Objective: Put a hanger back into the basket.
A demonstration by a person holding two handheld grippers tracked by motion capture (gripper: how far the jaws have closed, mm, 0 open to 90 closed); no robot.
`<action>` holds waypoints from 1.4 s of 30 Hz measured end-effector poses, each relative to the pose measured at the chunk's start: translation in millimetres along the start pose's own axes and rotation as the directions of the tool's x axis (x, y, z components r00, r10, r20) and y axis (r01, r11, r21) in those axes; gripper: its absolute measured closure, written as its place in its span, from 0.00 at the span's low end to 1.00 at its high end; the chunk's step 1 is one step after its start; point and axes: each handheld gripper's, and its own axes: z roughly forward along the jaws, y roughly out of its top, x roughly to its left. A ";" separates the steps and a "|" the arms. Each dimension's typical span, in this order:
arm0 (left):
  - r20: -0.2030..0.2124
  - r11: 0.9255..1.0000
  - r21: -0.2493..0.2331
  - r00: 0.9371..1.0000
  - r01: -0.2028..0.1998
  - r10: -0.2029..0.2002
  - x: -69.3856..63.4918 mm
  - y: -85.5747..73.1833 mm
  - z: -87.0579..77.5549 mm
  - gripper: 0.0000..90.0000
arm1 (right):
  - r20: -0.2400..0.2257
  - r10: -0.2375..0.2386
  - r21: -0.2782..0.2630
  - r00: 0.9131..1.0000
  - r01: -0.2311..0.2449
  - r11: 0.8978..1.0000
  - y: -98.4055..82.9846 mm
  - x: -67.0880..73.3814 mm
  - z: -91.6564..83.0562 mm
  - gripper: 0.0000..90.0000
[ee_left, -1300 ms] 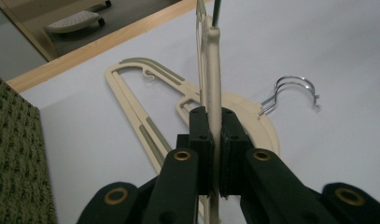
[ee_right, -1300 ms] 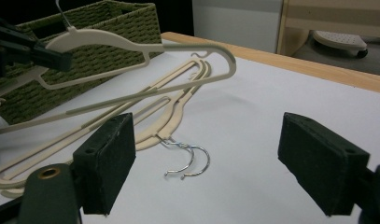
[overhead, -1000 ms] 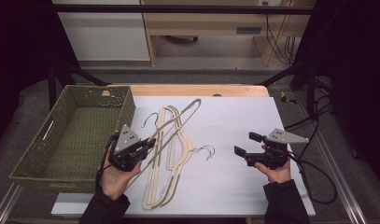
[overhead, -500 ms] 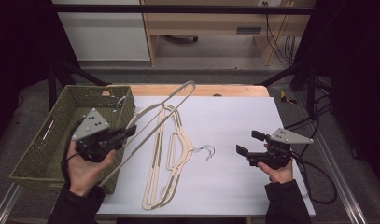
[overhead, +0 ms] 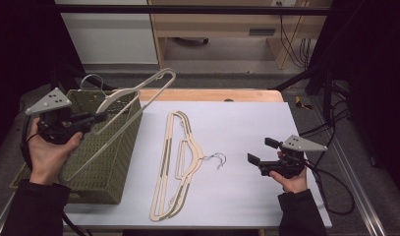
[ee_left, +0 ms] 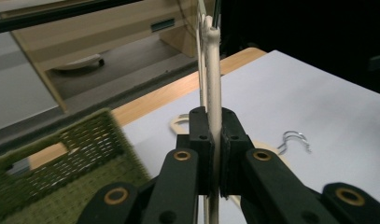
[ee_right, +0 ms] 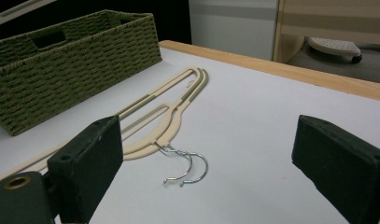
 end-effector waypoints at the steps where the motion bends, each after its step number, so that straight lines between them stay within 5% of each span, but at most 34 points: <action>1: -0.012 1.000 0.006 1.000 0.006 -0.006 5.7 -0.7 -0.5 0.96 | 0.000 0.000 0.000 1.000 0.000 1.000 -0.1 0.0 0.3 0.10; 14: -0.100 0.998 0.061 0.995 0.026 -0.020 62.9 -27.2 4.4 0.96 | 0.005 -0.005 0.005 1.000 0.005 1.000 -0.7 -0.6 0.6 0.10; 24: -0.156 0.987 0.081 0.980 0.139 -0.125 102.4 -68.0 8.0 0.96 | 0.008 -0.008 0.012 1.000 0.007 1.000 -1.8 -1.2 2.2 0.10; 29: -0.142 0.986 0.094 0.982 0.137 -0.123 109.9 -77.8 9.5 0.96 | 0.005 -0.007 0.017 1.000 0.006 1.000 -2.5 -1.7 2.6 0.10; 32: -0.104 0.988 0.106 0.989 0.115 -0.104 116.4 -81.6 6.3 0.96 | 0.008 -0.003 0.018 1.000 0.003 1.000 -2.9 -2.0 3.2 0.10; 42: -0.061 0.985 0.139 0.994 0.100 -0.092 117.7 -95.1 -1.9 0.96 | 0.008 -0.001 0.022 1.000 0.000 1.000 -3.5 -2.7 3.6 0.10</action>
